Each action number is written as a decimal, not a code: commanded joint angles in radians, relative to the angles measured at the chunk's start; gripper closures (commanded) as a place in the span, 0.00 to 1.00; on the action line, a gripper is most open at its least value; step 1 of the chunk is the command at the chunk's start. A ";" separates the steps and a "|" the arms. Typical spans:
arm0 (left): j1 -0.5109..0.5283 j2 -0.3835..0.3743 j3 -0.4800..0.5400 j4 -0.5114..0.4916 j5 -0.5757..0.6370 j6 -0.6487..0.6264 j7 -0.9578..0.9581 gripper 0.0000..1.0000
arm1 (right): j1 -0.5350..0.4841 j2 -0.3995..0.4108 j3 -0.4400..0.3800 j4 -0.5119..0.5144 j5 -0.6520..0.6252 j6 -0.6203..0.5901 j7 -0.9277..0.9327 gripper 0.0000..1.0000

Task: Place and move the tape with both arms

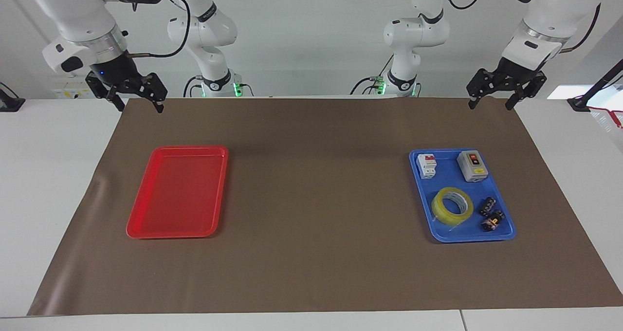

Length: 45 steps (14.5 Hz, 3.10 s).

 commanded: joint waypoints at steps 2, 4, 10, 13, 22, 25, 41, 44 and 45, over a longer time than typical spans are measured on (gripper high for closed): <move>-0.003 -0.039 0.016 -0.054 -0.006 0.054 0.012 0.00 | -0.011 -0.009 0.006 -0.009 0.004 -0.010 -0.004 0.00; 0.006 -0.054 0.015 -0.115 -0.006 0.125 0.013 0.00 | -0.011 -0.009 0.006 -0.009 0.004 -0.010 -0.004 0.00; 0.006 -0.013 0.015 -0.289 -0.005 0.396 0.018 0.00 | -0.011 -0.009 0.006 -0.009 0.006 -0.010 -0.004 0.00; 0.011 0.065 0.015 -0.318 -0.005 0.503 0.018 0.00 | -0.011 -0.009 0.006 -0.009 0.006 -0.010 -0.004 0.00; 0.058 0.263 0.015 -0.380 -0.005 0.798 0.039 0.00 | -0.011 -0.009 0.006 -0.009 0.006 -0.010 -0.004 0.00; 0.060 0.306 0.015 -0.396 -0.005 0.858 0.078 0.00 | -0.011 -0.009 0.007 -0.009 0.006 -0.010 -0.004 0.00; 0.049 0.339 0.015 -0.372 -0.005 0.822 0.075 1.00 | -0.011 -0.009 0.006 -0.009 0.006 -0.010 -0.004 0.00; 0.042 0.276 0.007 -0.285 -0.003 0.615 0.067 1.00 | -0.011 -0.009 0.006 -0.008 0.006 -0.010 -0.004 0.00; 0.002 0.257 0.007 -0.284 0.000 0.578 0.047 1.00 | -0.011 -0.009 0.006 -0.008 0.006 -0.010 -0.004 0.00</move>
